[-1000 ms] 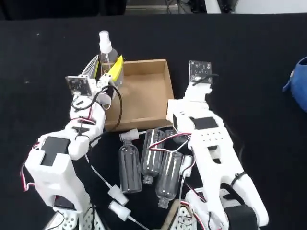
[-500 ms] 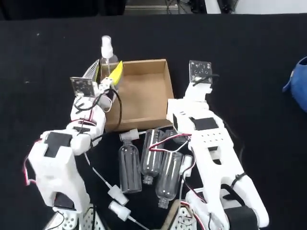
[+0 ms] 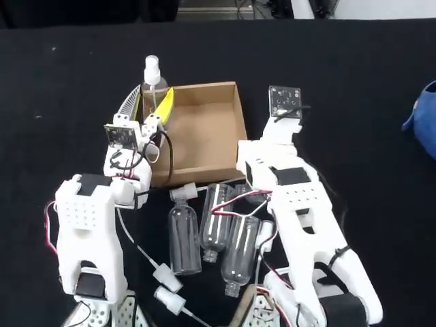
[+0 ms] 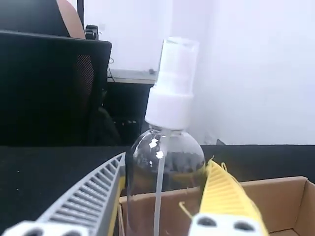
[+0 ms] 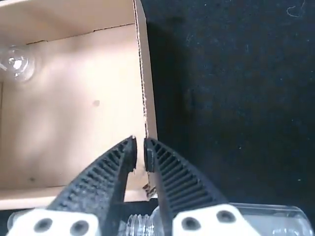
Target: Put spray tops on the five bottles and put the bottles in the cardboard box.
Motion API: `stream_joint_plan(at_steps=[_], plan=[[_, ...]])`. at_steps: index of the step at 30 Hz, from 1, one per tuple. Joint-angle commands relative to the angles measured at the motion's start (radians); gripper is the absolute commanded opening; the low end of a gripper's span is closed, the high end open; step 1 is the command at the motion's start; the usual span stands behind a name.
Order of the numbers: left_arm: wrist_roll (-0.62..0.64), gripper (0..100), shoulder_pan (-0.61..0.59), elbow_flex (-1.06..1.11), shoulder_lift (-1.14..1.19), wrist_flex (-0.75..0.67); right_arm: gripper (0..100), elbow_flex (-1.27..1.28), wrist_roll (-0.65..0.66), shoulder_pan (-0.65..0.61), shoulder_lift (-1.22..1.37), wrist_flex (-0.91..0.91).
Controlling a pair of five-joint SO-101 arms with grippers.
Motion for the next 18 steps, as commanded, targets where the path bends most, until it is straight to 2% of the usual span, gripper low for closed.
stream_joint_plan(at_steps=[1, 4, 10, 18], plan=[[-0.012, 3, 0.016, -0.038, 0.002, -0.014, 1.1, -0.005, -0.002, -0.015, -0.045, -0.025], [-0.012, 5, 0.016, -0.042, 0.002, -0.011, 1.1, -0.007, -0.002, -0.015, -0.045, -0.025], [-0.012, 25, 0.016, -0.025, 0.002, -0.008, 1.1, -0.007, -0.002, -0.015, -0.045, -0.025], [-0.012, 26, 0.015, -0.012, 0.002, -0.006, 1.1, -0.007, -0.002, -0.015, -0.045, -0.025]])
